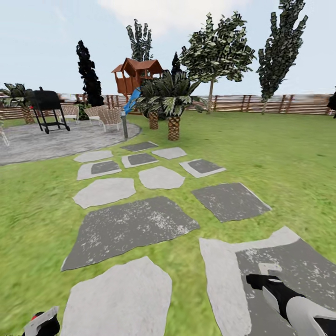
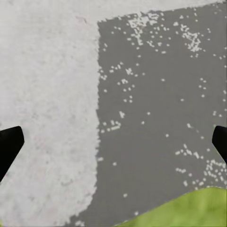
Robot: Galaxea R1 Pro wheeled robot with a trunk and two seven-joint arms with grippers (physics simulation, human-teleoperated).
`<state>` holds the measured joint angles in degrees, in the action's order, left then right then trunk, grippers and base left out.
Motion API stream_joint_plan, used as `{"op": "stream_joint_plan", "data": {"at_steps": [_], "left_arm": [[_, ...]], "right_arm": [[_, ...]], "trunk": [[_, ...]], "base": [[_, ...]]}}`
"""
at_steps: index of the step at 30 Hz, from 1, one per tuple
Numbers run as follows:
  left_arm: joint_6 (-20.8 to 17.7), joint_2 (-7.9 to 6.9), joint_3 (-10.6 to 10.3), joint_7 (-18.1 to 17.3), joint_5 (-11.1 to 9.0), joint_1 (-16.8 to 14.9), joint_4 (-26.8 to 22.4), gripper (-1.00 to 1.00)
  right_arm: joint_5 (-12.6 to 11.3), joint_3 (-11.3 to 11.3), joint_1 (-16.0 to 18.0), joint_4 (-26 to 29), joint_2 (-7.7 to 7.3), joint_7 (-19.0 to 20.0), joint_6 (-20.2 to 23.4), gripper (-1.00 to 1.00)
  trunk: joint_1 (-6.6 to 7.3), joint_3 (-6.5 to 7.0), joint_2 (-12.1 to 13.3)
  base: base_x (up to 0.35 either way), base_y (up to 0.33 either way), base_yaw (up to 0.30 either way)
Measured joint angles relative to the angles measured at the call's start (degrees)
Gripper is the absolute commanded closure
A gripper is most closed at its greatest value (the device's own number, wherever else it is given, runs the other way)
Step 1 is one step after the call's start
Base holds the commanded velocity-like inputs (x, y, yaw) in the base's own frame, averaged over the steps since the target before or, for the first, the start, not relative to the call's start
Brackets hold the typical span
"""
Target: Pick up the pesticide atomizer in the garden and spray insectifuge to fully cover both potted plants in the garden.
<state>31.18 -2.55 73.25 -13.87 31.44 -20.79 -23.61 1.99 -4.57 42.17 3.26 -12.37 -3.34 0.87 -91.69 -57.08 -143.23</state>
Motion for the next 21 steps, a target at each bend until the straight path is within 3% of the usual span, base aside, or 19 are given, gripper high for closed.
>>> {"op": "stream_joint_plan", "data": {"at_steps": [21], "left_arm": [[-0.01,0.0,0.0,0.0,0.01,0.0,-0.02,1.0]], "right_arm": [[0.0,0.0,0.0,0.01,-0.01,-0.01,0.0,-1.0]], "trunk": [[0.01,0.0,0.0]], "base": [[0.249,0.263,0.246]]}}
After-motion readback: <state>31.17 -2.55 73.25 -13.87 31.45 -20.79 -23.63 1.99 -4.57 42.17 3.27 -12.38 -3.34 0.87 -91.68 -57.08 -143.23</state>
